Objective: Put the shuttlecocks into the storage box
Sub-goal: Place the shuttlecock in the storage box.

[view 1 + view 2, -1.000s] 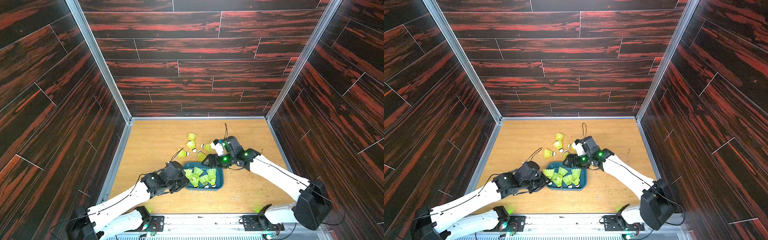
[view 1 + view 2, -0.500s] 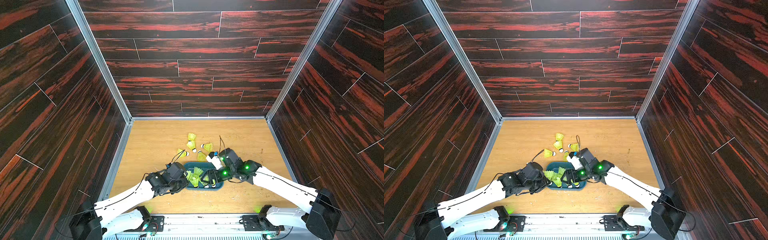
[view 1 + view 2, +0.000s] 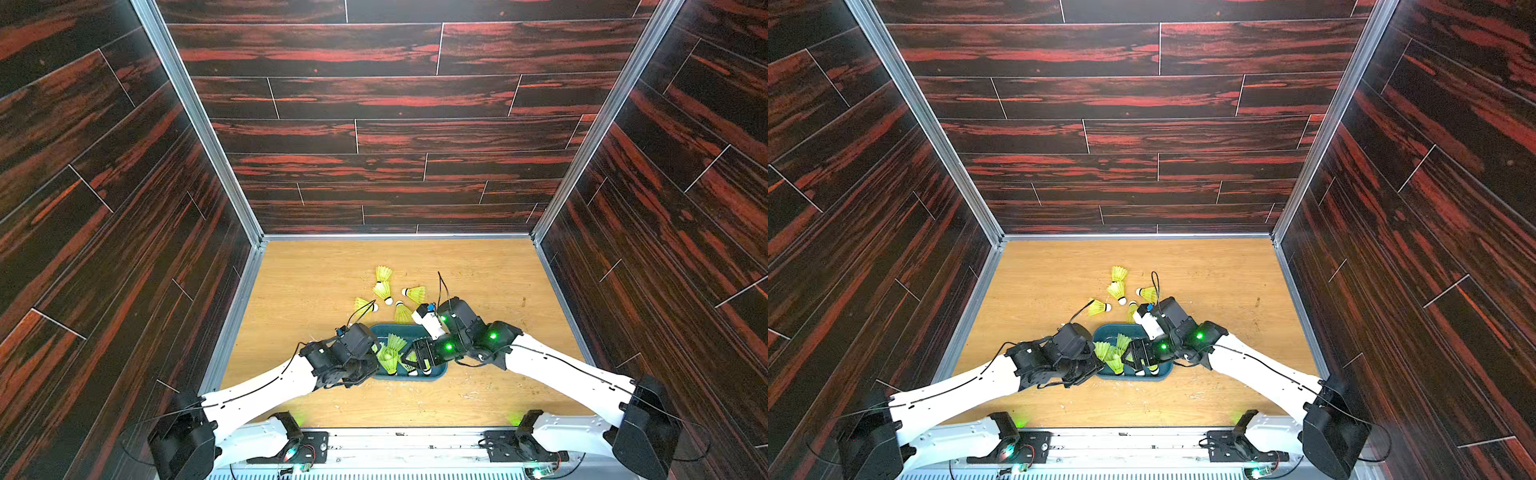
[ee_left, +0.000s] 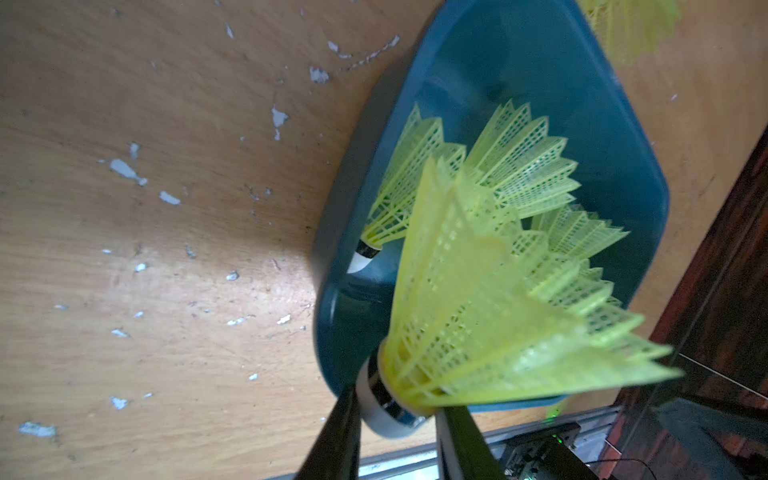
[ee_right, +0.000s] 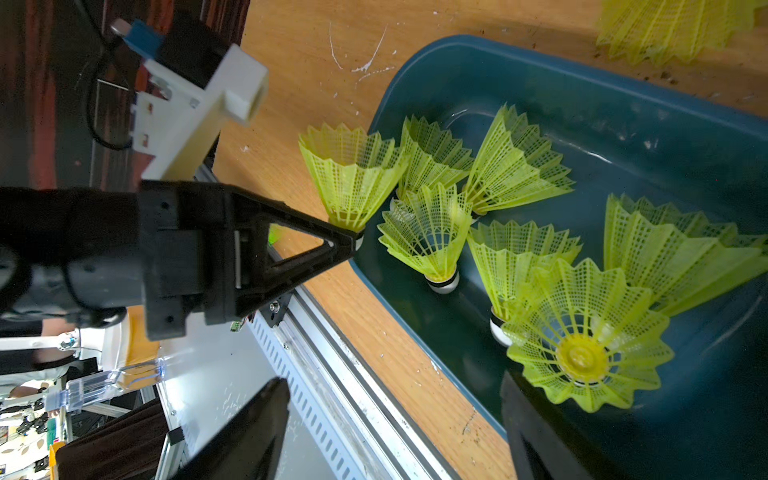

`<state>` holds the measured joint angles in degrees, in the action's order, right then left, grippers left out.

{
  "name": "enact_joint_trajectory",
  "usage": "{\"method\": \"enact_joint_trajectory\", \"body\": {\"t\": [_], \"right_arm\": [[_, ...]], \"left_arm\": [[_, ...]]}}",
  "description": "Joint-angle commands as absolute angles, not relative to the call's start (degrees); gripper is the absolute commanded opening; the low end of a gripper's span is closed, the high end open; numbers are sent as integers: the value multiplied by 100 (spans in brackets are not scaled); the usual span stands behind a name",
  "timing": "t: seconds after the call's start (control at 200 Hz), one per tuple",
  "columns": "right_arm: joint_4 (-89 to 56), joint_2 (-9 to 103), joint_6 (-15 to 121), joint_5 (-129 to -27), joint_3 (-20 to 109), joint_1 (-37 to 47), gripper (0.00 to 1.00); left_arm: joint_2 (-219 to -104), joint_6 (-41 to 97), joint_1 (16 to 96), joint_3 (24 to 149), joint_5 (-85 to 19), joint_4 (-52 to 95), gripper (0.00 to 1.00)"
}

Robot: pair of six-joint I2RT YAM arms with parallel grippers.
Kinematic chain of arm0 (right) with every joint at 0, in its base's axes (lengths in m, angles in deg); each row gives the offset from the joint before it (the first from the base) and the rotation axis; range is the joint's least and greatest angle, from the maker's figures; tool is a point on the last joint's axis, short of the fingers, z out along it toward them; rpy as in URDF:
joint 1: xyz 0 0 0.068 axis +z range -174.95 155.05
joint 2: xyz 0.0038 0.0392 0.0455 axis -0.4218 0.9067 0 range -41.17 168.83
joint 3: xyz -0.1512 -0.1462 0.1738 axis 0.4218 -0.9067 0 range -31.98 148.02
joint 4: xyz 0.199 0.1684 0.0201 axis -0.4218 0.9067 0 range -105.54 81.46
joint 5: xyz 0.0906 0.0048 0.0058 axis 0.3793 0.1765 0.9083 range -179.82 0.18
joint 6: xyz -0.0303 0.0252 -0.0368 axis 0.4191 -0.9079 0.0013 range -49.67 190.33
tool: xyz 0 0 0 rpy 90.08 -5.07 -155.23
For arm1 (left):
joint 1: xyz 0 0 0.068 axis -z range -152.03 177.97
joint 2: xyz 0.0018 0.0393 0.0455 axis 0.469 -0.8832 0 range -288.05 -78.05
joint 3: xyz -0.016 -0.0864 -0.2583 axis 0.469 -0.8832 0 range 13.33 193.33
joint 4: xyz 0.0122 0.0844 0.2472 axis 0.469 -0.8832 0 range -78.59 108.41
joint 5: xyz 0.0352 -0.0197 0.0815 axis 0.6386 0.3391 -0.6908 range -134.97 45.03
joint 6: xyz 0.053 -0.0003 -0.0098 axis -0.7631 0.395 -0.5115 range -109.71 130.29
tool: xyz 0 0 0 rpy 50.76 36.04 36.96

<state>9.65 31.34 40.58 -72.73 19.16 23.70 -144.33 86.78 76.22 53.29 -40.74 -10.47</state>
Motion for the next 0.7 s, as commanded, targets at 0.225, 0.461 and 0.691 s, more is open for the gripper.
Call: {"method": "enact_joint_trajectory", "body": {"t": [0.225,0.461,0.691], "right_arm": [[961,3077,4078,-7338,1865,2405,85],[960,3081,4071,-7346,1871,2406,85],[952,3090,4072,-7338,1882,2404,85]], "left_arm": [[-14555,8608,7684,5604,-4147,-1199,26],[-14364,8578,7710,5674,-4266,-1402,32],[-14273,8608,7710,5544,-4226,-1544,31]]}}
